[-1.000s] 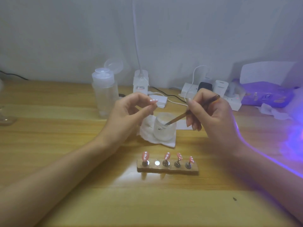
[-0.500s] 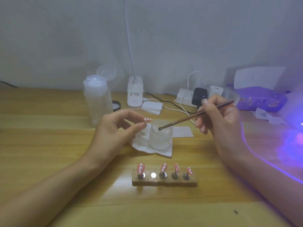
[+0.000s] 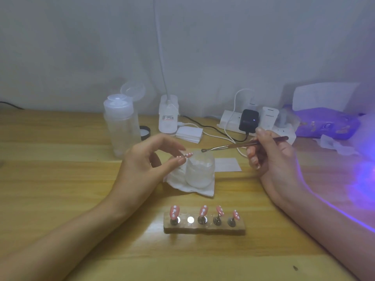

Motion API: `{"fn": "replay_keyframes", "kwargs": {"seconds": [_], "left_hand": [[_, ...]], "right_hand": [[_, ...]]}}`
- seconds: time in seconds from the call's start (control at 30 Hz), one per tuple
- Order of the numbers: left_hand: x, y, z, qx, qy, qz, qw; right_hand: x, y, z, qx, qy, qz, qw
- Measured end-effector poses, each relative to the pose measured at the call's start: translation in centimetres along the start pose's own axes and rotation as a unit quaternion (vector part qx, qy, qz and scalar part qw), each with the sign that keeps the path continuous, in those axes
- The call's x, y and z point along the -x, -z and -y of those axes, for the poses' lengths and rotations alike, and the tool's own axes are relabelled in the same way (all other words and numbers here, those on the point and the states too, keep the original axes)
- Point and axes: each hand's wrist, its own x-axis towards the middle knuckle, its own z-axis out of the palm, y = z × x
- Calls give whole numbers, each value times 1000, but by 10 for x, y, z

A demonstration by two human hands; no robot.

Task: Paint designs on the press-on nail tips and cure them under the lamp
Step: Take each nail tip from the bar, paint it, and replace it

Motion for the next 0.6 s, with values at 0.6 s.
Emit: {"fn": "replay_keyframes", "kwargs": {"seconds": [0.6], "left_hand": [[1,0,2,0,7,19,1000]], "right_hand": [[-1,-1,-2,30,-16,82,996]]}}
